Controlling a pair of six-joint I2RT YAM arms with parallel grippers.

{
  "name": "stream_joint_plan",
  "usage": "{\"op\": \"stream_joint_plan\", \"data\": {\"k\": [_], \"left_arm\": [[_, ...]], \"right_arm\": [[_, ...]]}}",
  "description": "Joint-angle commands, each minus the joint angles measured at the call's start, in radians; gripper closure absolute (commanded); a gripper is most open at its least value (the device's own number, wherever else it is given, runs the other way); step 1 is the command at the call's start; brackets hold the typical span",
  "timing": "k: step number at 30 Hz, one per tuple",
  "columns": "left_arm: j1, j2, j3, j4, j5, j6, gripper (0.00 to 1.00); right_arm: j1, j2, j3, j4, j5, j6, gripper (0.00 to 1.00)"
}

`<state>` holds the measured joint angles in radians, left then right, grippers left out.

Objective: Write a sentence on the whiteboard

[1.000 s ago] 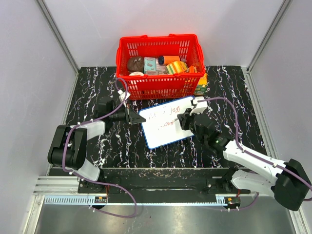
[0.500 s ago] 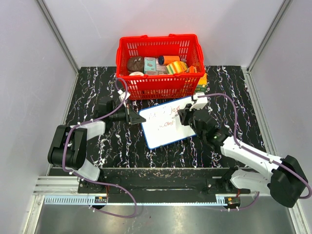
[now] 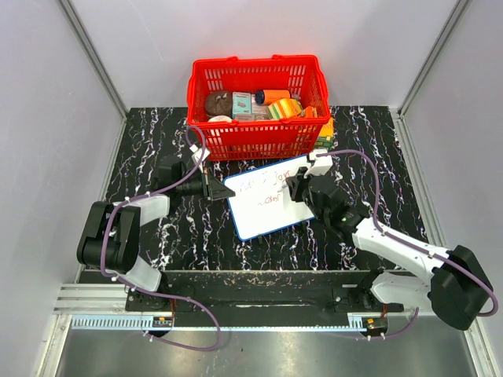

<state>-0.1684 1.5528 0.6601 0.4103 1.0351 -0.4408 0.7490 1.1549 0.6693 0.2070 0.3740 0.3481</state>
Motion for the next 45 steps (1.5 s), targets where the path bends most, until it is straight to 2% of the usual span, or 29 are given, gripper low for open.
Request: {"op": "stream_joint_plan", "data": {"k": [1, 12, 45], "left_arm": [[-0.010, -0.005, -0.010, 0.001, -0.121, 0.116, 1.00], [-0.010, -0.005, -0.010, 0.001, -0.119, 0.117, 1.00], [-0.010, 0.000, -0.005, -0.004, -0.119, 0.116, 1.00]], "right_arm": [[-0.013, 0.019, 0.033, 0.029, -0.001, 0.002, 1.00], [-0.014, -0.100, -0.005, 0.019, 0.008, 0.006, 1.00], [-0.016, -0.034, -0.036, -0.017, 0.000, 0.012, 1.00]]}}
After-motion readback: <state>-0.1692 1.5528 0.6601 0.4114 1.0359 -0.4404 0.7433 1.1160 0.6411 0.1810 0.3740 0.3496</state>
